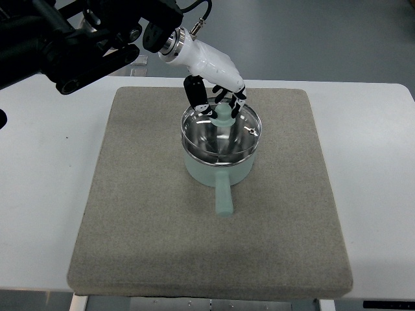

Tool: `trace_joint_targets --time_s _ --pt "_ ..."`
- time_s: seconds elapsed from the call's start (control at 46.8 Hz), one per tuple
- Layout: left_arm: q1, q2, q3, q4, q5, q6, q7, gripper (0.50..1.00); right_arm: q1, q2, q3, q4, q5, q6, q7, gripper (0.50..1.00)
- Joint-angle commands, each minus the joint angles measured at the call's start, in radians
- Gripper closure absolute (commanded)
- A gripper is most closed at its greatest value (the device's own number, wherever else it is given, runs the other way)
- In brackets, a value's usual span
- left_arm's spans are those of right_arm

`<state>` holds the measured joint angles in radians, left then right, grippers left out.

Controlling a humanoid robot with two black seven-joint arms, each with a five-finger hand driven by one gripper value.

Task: Place lid left of pot with left hand
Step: 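Lift the glass lid off the pot with the left hand, then carry the lid beside the pot, nearer the left arm, and lower it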

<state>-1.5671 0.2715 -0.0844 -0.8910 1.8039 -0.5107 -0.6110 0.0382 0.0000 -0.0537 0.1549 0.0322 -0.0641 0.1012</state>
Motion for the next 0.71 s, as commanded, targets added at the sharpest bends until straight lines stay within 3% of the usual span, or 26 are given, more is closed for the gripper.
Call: trace_joint_targets --time_s 0.0,0.684 --pt "0.001 0.006 0.0 0.001 0.0 0.0 0.0 1.0 -0.001 0.0 0.0 0.0 0.0 0.0 0.0 0.579" --pt "0.021 0.118 0.0 0.188 -0.055 0.001 0.0 1.0 0.0 0.0 0.0 0.0 0.0 0.0 0.0 0.579"
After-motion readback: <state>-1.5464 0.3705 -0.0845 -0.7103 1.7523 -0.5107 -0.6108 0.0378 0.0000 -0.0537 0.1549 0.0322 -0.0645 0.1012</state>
